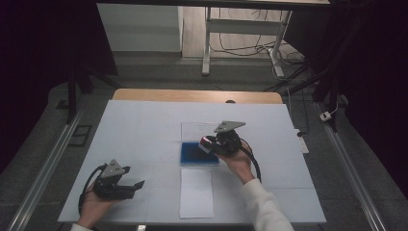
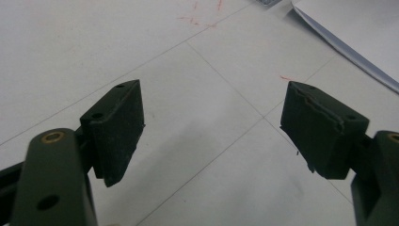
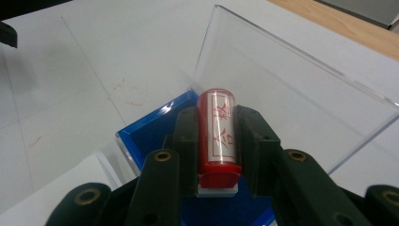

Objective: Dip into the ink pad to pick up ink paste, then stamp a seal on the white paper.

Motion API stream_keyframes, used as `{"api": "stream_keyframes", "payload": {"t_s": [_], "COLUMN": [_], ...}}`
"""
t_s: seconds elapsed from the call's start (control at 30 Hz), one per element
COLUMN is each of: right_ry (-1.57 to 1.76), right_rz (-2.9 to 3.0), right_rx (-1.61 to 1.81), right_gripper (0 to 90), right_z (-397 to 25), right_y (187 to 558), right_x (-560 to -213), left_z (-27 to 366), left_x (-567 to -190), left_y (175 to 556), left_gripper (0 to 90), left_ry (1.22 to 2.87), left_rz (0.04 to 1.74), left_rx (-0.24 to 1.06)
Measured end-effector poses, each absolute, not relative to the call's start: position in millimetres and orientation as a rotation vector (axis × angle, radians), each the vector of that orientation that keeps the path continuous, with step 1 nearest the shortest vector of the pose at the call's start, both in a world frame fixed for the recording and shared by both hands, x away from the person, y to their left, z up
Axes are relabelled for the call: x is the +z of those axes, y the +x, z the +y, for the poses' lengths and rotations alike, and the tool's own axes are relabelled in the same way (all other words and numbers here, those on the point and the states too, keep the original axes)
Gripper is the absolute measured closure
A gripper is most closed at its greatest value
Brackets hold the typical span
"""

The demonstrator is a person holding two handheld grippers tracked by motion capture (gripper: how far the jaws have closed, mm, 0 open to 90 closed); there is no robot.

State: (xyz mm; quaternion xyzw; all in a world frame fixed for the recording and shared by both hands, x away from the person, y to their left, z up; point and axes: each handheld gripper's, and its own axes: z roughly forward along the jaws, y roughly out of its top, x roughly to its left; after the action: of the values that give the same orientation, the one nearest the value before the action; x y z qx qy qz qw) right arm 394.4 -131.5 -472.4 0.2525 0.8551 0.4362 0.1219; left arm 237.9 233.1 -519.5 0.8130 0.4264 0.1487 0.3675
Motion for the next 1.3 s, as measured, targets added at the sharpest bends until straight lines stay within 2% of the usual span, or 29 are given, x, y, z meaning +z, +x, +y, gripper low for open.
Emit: {"api": "stream_keyframes", "payload": {"t_s": [0.67,1.3], "right_ry": [0.674,0.61], "right_rz": [2.491,2.523], "right_rx": [1.329,1.343], "right_gripper": [69.6,69.5], "right_z": [-140,-147], "right_y": [376,346], "right_x": [-457,-458], "left_z": [232,231], "left_x": [-518,-518], "left_y": [236,236], "left_gripper": [21.8,21.5], "left_ry": [2.092,2.092], "left_rz": [1.084,1.082], "left_rx": [0.391,0.398]}}
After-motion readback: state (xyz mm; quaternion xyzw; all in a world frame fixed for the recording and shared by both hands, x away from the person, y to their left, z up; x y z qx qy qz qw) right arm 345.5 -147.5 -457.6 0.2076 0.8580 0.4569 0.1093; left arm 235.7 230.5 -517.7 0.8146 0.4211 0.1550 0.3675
